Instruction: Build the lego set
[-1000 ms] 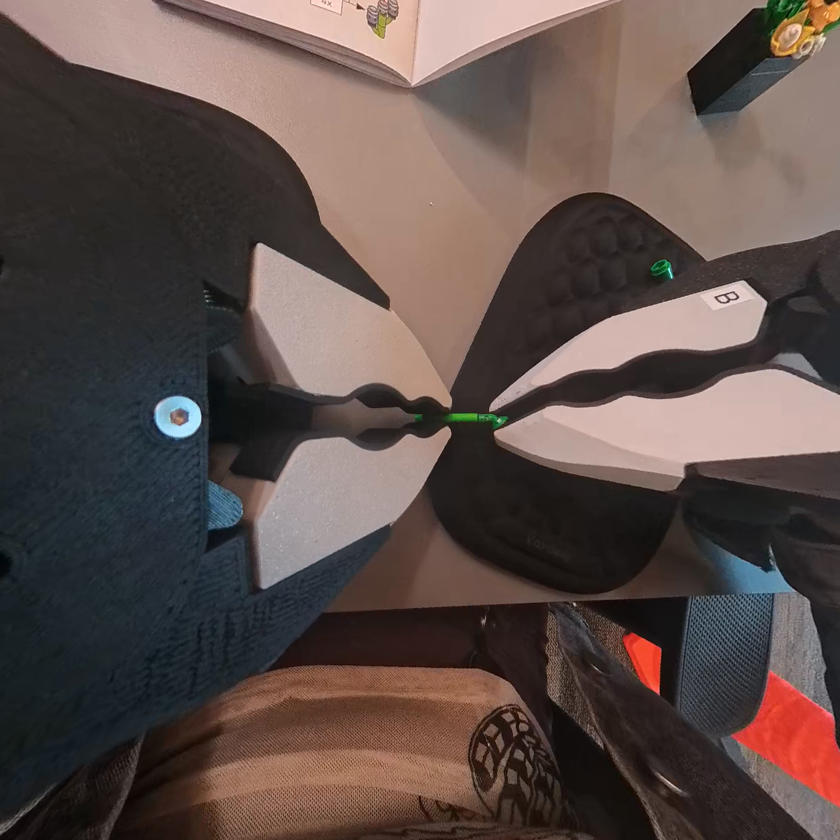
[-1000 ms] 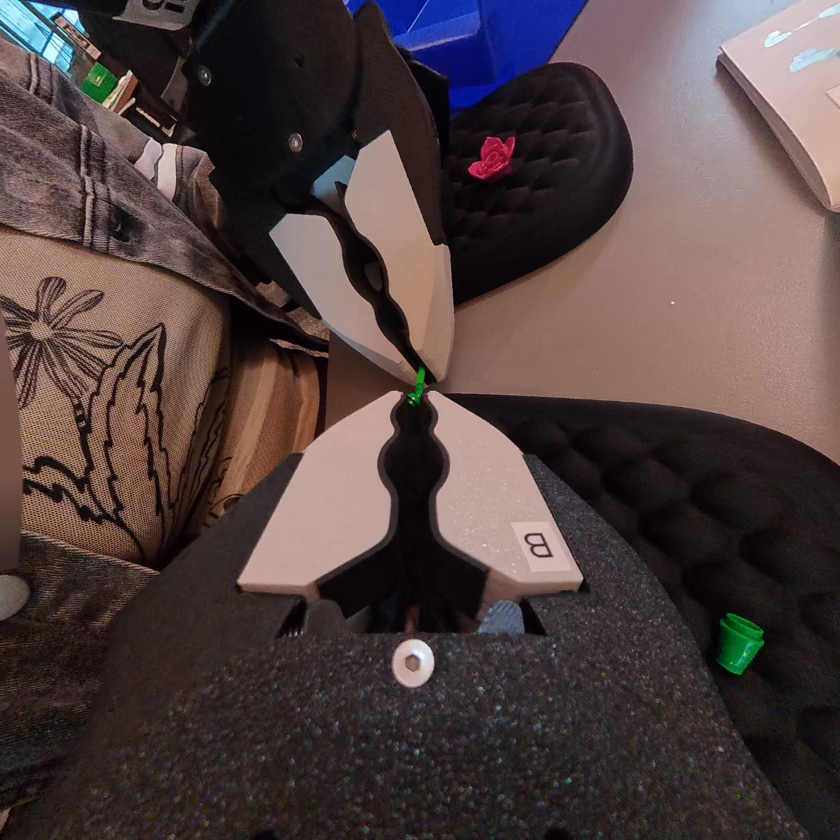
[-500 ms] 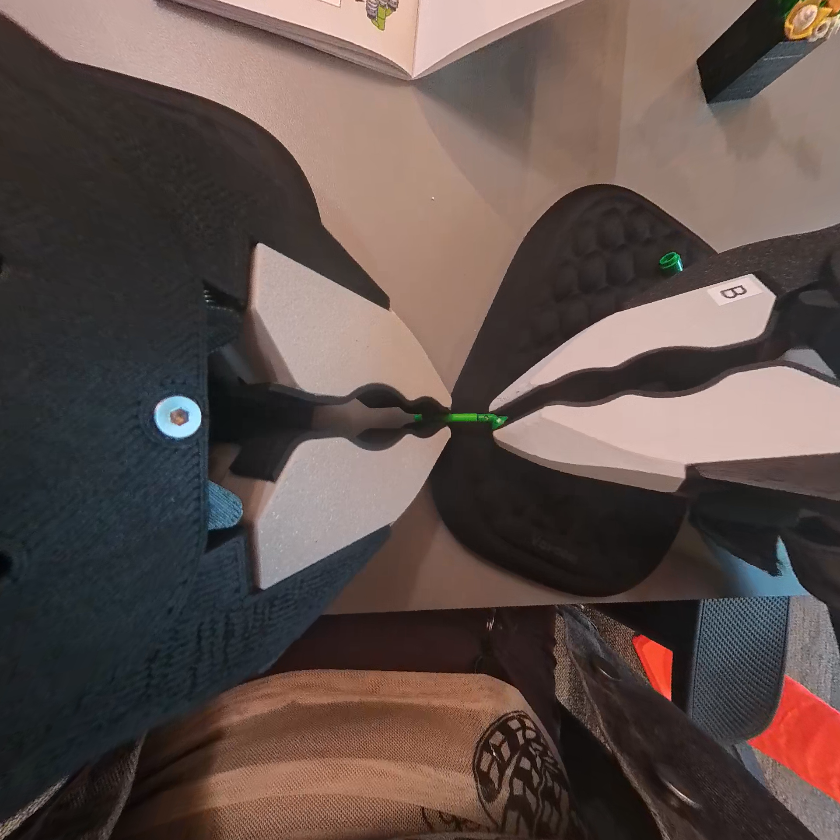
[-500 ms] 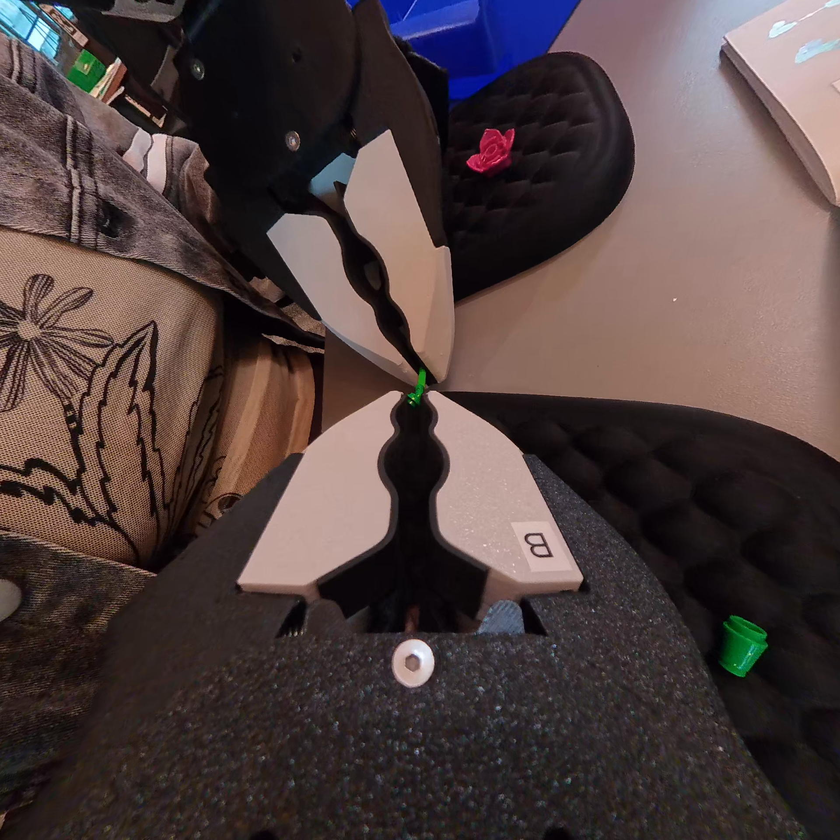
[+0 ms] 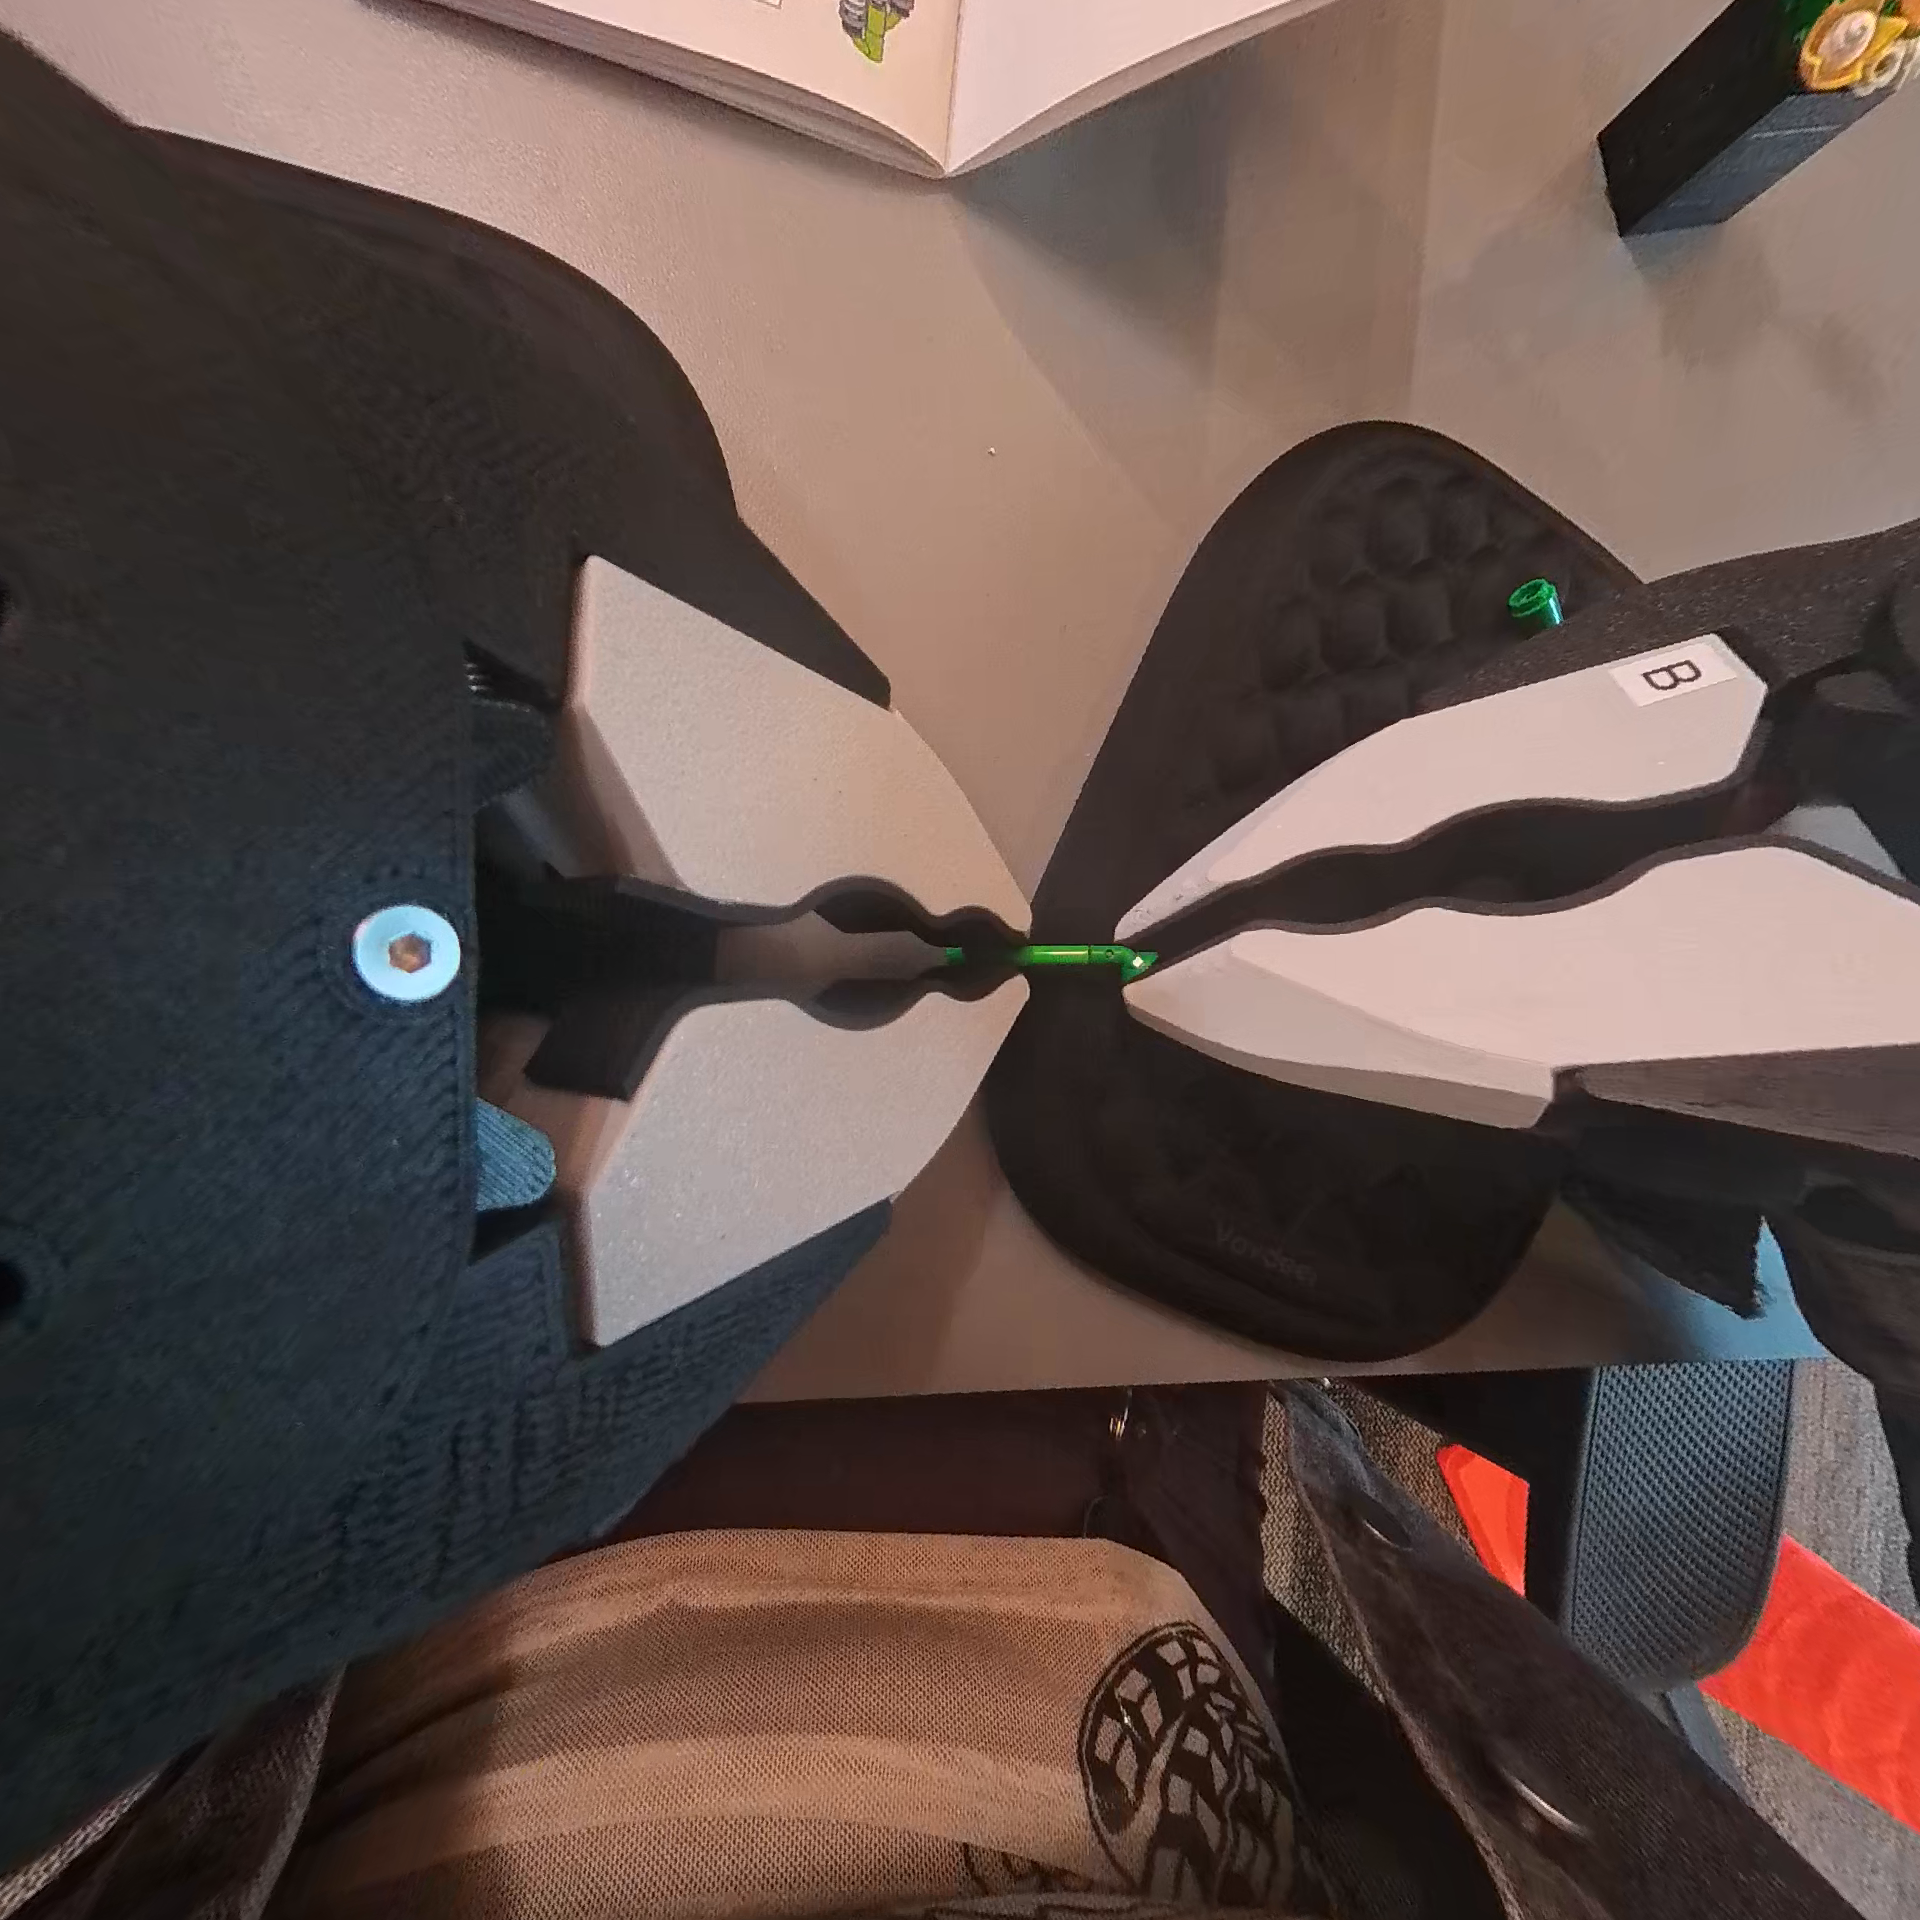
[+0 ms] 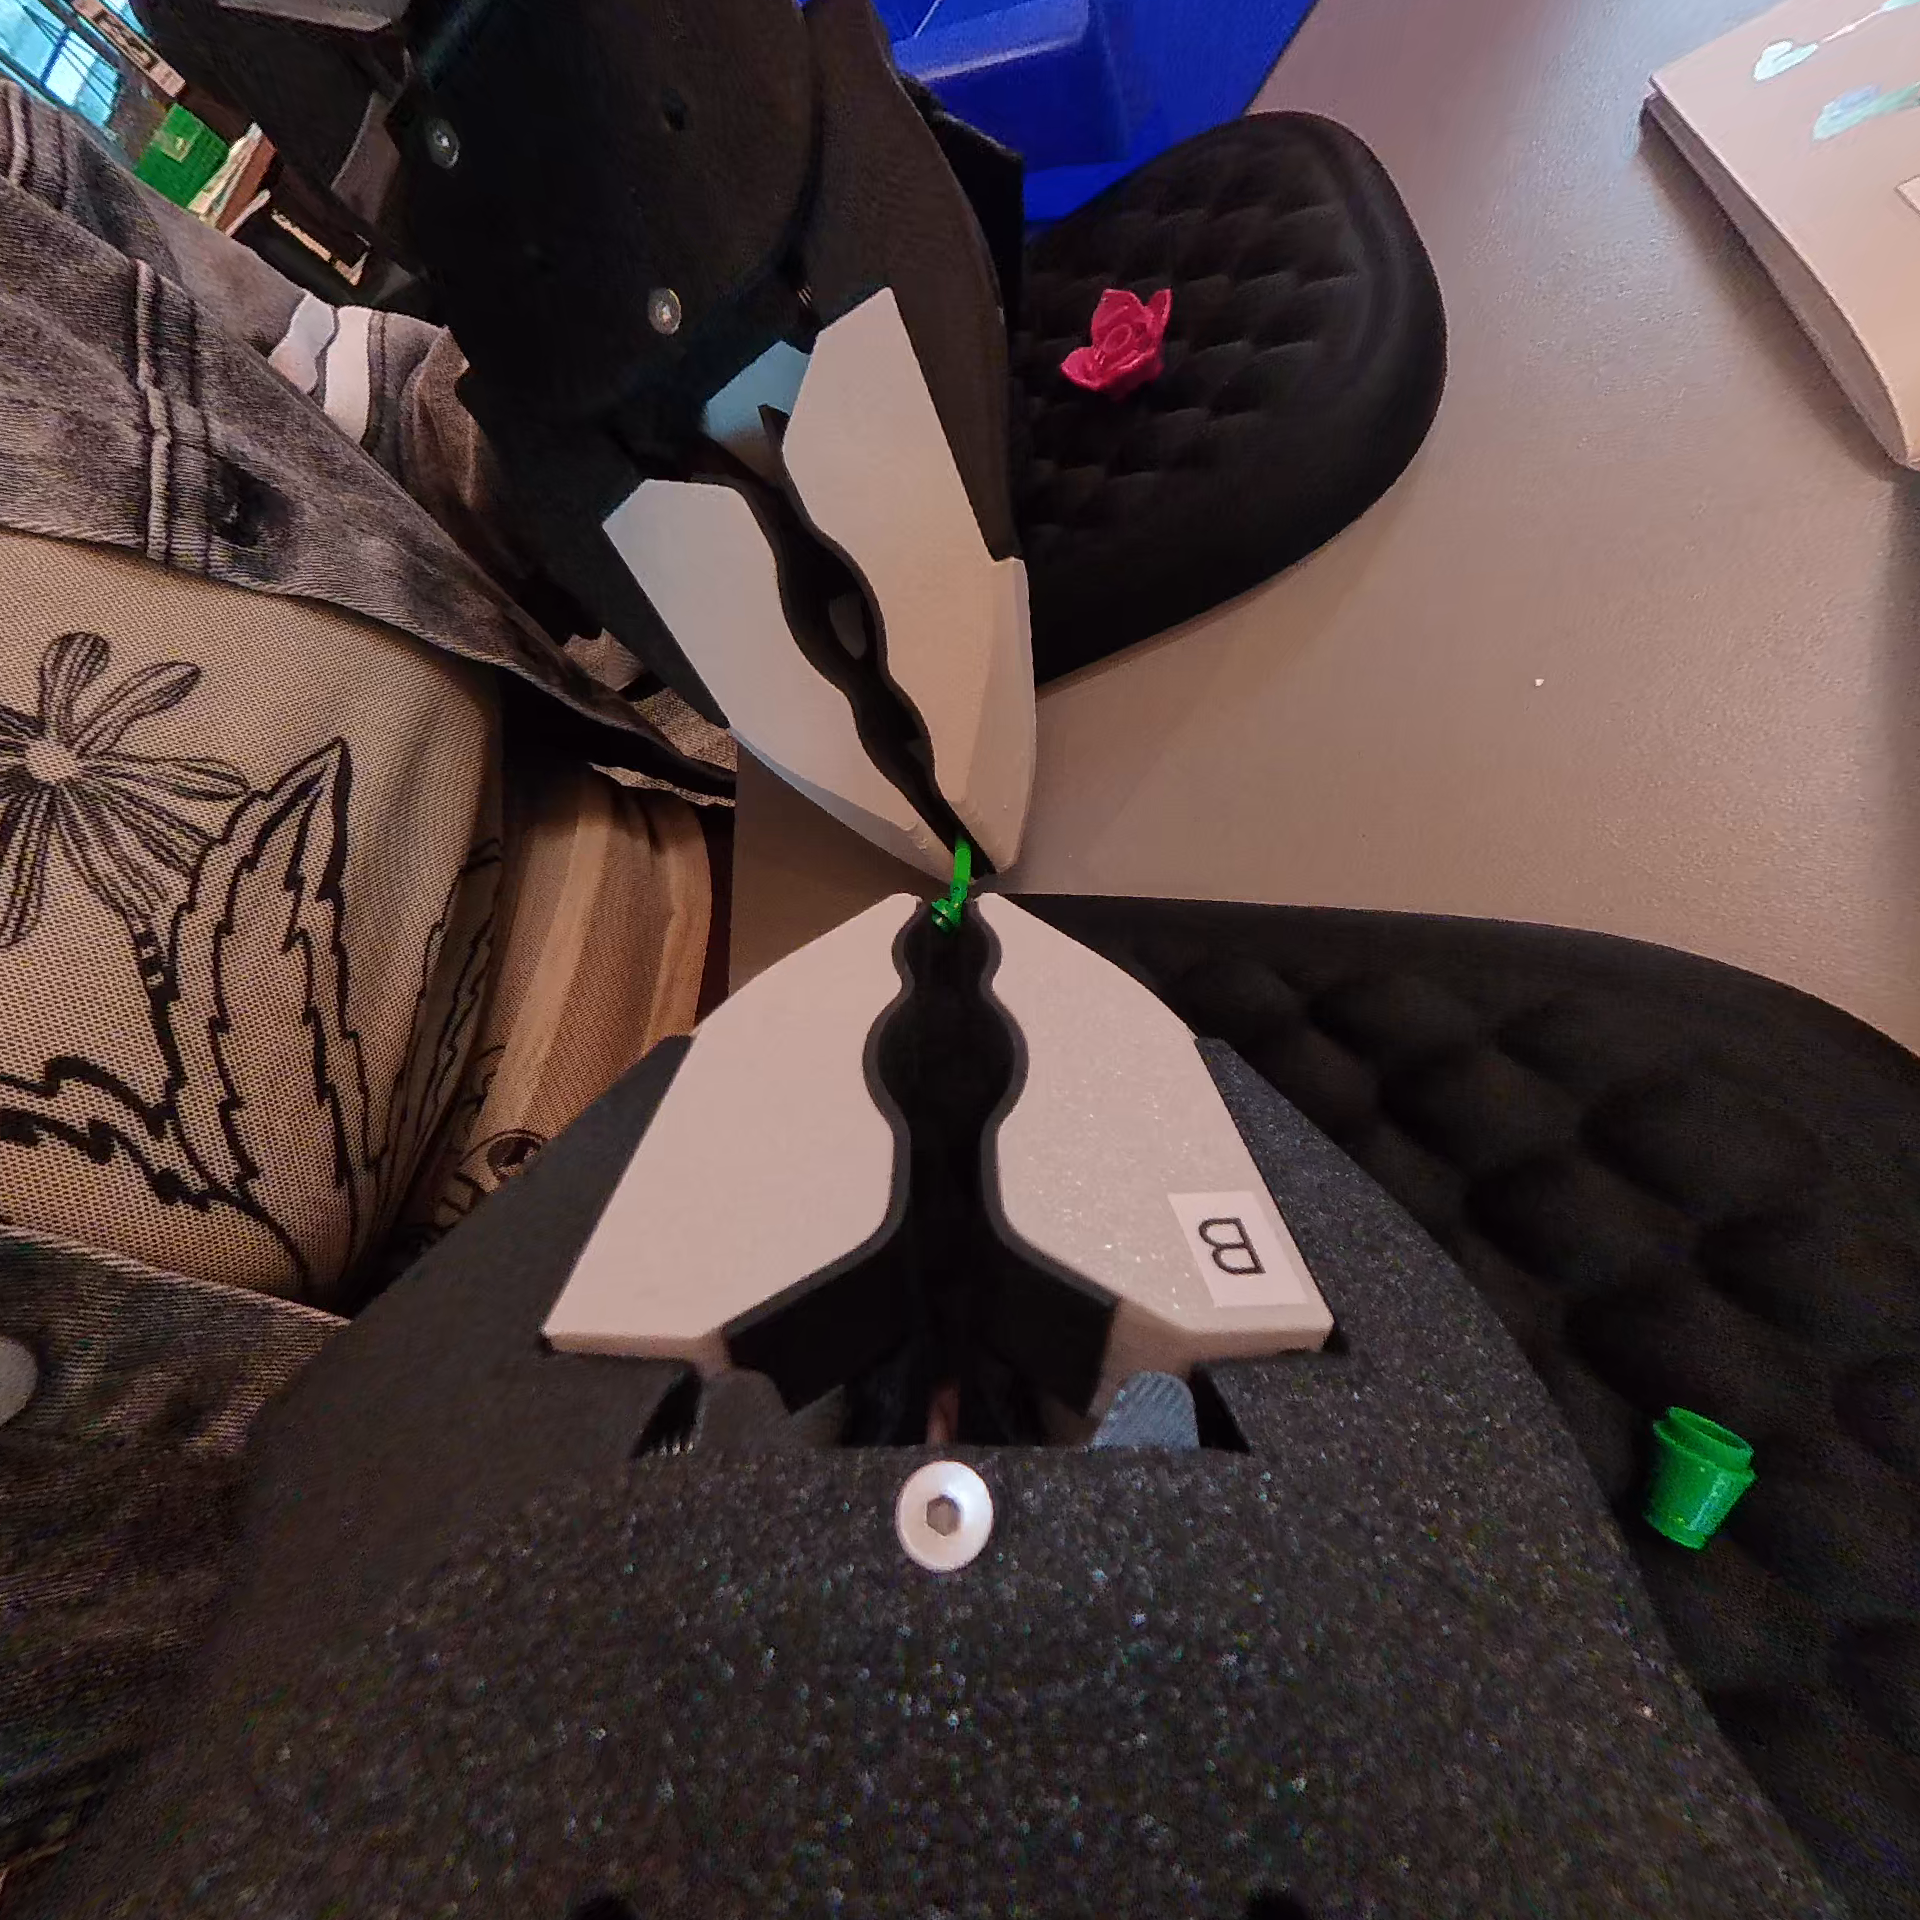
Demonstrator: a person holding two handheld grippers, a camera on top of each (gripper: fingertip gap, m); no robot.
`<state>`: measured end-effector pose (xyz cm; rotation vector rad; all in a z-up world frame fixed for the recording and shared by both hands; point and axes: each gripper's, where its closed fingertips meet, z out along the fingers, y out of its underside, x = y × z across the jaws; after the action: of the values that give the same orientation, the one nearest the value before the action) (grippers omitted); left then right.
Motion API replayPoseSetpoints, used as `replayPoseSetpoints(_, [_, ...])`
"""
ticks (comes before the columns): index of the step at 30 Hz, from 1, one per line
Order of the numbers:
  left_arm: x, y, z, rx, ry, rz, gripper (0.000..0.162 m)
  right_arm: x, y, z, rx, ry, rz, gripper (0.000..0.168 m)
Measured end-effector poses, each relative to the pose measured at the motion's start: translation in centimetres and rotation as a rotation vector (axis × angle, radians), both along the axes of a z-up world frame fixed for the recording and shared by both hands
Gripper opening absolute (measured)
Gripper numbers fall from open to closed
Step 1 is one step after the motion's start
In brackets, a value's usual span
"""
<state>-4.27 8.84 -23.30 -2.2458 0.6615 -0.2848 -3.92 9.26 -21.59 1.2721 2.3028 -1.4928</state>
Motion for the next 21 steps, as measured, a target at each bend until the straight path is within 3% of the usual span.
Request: replayPoseSetpoints(21, [-0.10, 0.10, -0.02, 0.008, 0.013, 0.009, 0.003, -0.04, 0.01, -0.13, 0.022, 0.013, -0.011, 0.006])
